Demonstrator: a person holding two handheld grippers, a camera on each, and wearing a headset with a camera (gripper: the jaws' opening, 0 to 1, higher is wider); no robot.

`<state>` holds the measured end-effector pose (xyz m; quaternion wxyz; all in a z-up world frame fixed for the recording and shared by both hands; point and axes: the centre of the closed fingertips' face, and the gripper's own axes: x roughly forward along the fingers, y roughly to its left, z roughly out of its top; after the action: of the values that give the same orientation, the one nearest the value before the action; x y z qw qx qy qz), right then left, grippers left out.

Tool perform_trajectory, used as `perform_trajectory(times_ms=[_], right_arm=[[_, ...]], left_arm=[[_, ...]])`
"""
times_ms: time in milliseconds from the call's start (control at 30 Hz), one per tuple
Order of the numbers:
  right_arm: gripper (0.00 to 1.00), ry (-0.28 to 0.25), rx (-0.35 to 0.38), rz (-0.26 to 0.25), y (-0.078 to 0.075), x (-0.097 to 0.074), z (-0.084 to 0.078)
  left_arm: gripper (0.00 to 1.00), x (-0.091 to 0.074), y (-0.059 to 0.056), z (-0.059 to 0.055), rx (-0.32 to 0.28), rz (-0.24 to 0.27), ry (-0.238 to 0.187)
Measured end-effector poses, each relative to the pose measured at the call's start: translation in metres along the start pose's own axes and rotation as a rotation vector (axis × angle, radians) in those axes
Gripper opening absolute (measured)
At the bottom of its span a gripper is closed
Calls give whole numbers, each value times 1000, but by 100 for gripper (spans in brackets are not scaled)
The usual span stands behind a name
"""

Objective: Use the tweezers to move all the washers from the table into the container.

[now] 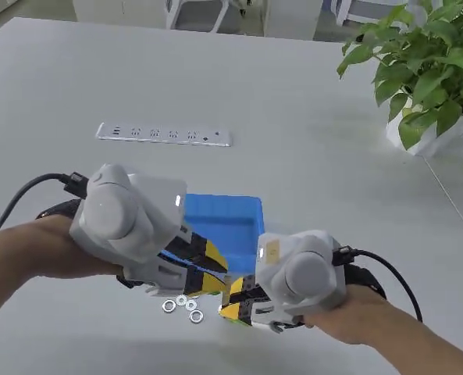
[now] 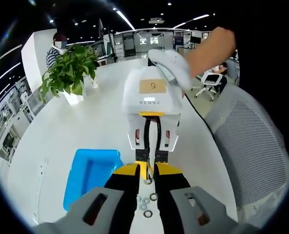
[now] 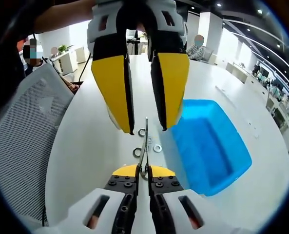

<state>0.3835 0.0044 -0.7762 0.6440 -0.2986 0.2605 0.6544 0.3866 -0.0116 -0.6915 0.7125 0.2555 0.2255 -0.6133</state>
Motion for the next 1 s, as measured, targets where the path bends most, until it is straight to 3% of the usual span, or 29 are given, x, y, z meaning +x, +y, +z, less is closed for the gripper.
perform_trajectory(times_ms=[600, 1000], right_arm=[[8, 0, 1, -10, 2, -7, 1], [8, -12, 6, -26, -1, -22, 16]], left_arm=[[49, -16, -5, -5, -107, 76, -53], [70, -33, -6, -7, -219, 151, -132]])
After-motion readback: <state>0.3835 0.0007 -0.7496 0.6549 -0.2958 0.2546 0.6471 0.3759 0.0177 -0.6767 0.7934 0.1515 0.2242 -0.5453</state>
